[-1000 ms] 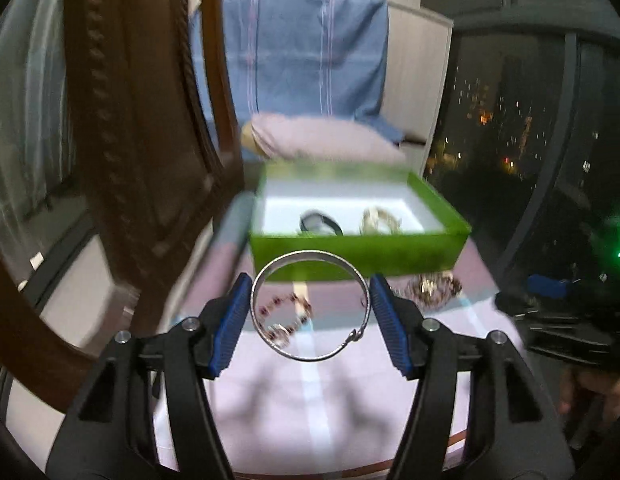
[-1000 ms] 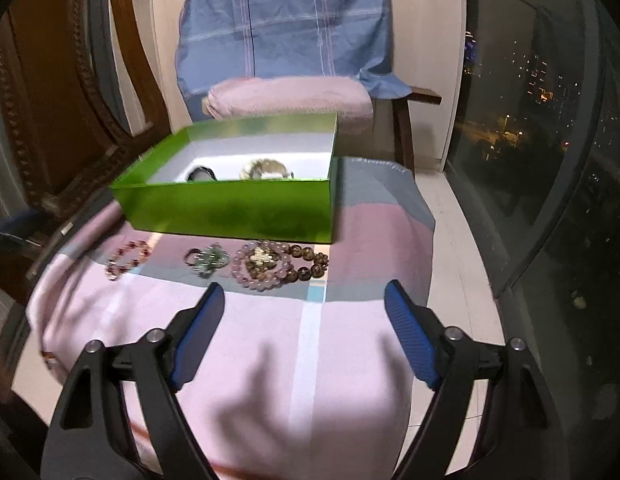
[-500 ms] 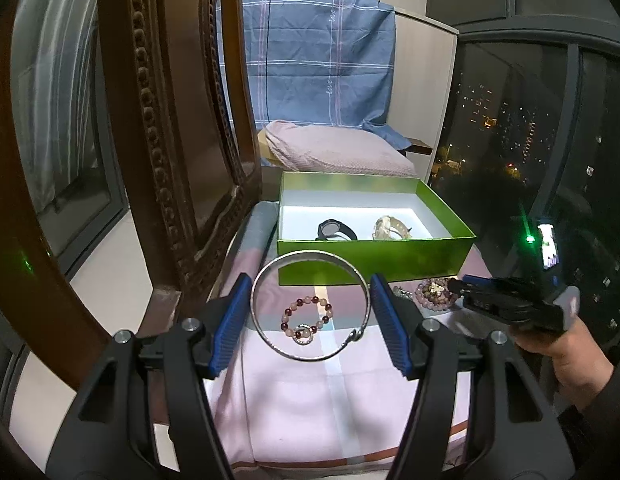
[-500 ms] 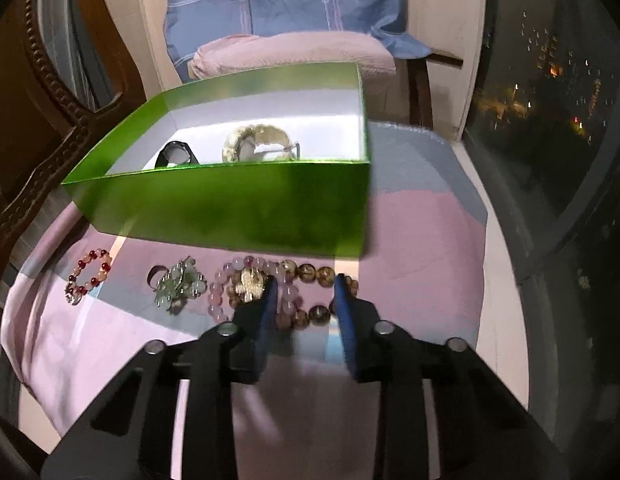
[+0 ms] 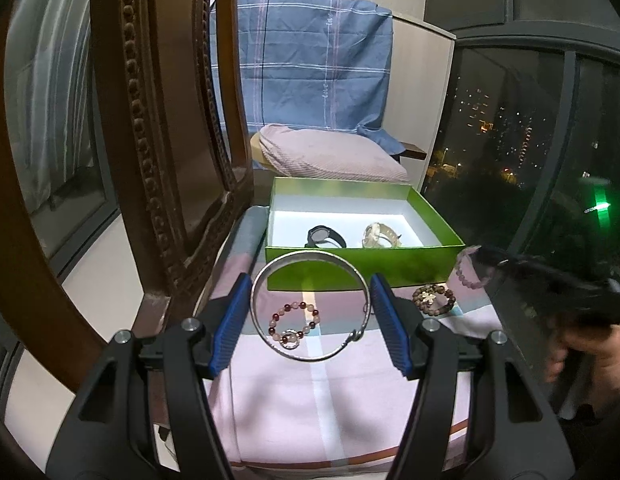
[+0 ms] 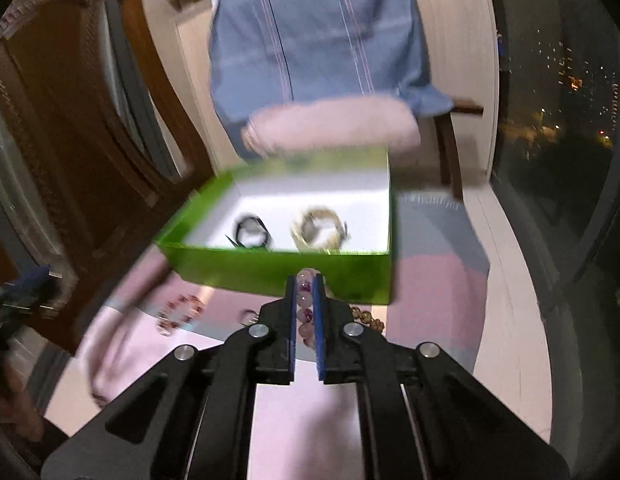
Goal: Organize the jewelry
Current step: 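Grasp the pink-bead bracelet with the right tool while the left tool holds the bangle, then carry the pink-bead bracelet into the green box and open the right tool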
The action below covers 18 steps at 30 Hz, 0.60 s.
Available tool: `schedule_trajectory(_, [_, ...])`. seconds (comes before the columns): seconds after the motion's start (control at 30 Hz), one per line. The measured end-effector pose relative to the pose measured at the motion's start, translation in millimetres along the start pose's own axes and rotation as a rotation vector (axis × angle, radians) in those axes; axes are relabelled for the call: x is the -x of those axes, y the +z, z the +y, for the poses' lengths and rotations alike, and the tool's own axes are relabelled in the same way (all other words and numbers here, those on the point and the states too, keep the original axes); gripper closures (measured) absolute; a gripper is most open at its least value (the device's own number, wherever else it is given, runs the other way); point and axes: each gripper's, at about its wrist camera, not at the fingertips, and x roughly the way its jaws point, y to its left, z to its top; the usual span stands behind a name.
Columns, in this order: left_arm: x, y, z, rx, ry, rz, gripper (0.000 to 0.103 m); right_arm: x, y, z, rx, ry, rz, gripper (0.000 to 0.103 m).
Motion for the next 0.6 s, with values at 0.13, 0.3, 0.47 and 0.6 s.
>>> schedule_trajectory(0.13, [3,2,-3,0.006,-0.008,-0.003,0.042,50,0,-1,-0.025,0.034,-0.082,0.095])
schedule_trajectory(0.3, [4,3,-5,0.009,-0.006,-0.005,0.042,82,-2,5,0.021,0.02,-0.132,0.095])
schedule_trajectory(0.47, [10,8,-1,0.022,-0.011,-0.02,0.042,81,-8,-1,0.019,0.009,-0.109,0.095])
schedule_trajectory(0.6, [15,10,6,0.041,-0.002,-0.035,0.042,80,-12,1,0.028,0.01,-0.098,0.095])
